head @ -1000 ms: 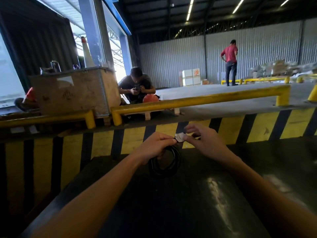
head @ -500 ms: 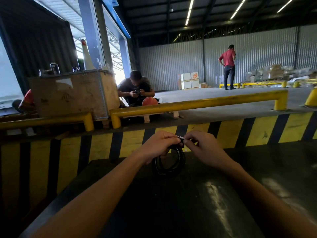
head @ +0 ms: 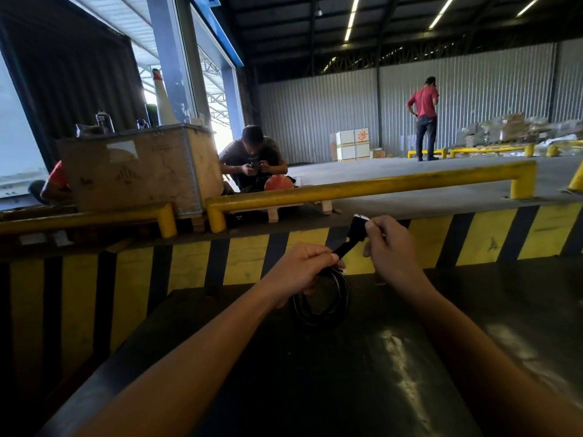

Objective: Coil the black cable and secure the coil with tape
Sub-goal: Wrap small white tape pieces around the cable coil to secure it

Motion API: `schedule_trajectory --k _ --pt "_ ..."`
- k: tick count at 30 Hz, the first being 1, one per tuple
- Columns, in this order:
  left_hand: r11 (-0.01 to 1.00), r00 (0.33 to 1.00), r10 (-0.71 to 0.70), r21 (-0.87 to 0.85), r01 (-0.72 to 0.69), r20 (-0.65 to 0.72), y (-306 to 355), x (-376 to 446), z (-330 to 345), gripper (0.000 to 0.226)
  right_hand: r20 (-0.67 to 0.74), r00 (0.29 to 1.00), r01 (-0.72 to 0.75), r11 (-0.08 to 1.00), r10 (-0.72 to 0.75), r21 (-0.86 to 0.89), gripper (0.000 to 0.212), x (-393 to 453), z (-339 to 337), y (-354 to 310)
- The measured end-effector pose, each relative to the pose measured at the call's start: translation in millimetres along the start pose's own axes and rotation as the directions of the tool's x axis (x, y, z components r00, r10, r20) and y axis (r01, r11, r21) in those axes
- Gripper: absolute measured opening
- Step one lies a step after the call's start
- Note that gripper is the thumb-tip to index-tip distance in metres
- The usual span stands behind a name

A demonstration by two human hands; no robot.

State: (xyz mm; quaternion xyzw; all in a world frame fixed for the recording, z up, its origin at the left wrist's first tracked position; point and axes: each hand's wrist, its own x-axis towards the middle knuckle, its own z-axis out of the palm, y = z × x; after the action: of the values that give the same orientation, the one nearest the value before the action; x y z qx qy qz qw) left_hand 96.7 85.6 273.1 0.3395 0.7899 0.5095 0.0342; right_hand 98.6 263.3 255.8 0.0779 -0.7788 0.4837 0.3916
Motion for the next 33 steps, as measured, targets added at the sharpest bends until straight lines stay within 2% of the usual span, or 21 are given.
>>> schedule_trajectory --k 2,6,9,12,15,19,23,27,30,33 --pt "1.0 0.999 -0.019 -0.016 0.019 -0.041 -3 0 -1 0.017 -0.021 0.998 0.065 0.996 -0.066 -0.053 0.011 0 -4 1" --pt "0.993 0.995 -0.035 -0.118 0.024 -0.092 -4 1 -5 0.029 0.011 0.975 0.221 0.965 -0.222 -0.141 0.01 -3 -10 6" --pt "0.987 0.993 -0.01 -0.162 -0.009 -0.114 1 3 -5 0.036 0.098 0.931 0.363 0.909 -0.35 -0.206 0.01 -10 -9 4" --pt "0.99 0.993 -0.002 -0.14 -0.015 -0.121 4 5 -5 0.037 0.192 0.887 0.451 0.875 -0.419 -0.176 0.012 -16 -6 -5" --pt "0.996 0.993 0.012 -0.088 -0.023 -0.117 3 5 -7 0.032 0.219 0.883 0.438 0.897 -0.416 -0.061 0.013 -20 -7 -16" --pt "0.995 0.99 0.086 -0.037 -0.091 -0.116 3 2 -4 0.018 0.241 0.925 0.286 0.956 -0.293 0.065 0.013 -21 -7 -22" --pt "0.988 0.979 0.149 -0.019 -0.153 -0.137 2 2 1 0.019 0.242 0.948 0.19 0.977 -0.208 0.095 0.011 -22 -9 -25" --pt "0.988 0.976 0.145 -0.027 -0.151 -0.162 1 4 2 0.02 0.236 0.962 0.118 0.988 -0.137 0.095 0.015 -25 -11 -28" --pt "0.992 0.968 0.095 -0.063 -0.113 -0.231 0 7 1 0.022 0.201 0.969 0.139 0.989 -0.147 0.051 0.028 -28 -17 -34" --pt "0.993 0.952 0.041 -0.096 -0.074 -0.304 1 10 1 0.023 0.276 0.915 0.325 0.942 -0.294 -0.076 0.037 -34 -19 -42"
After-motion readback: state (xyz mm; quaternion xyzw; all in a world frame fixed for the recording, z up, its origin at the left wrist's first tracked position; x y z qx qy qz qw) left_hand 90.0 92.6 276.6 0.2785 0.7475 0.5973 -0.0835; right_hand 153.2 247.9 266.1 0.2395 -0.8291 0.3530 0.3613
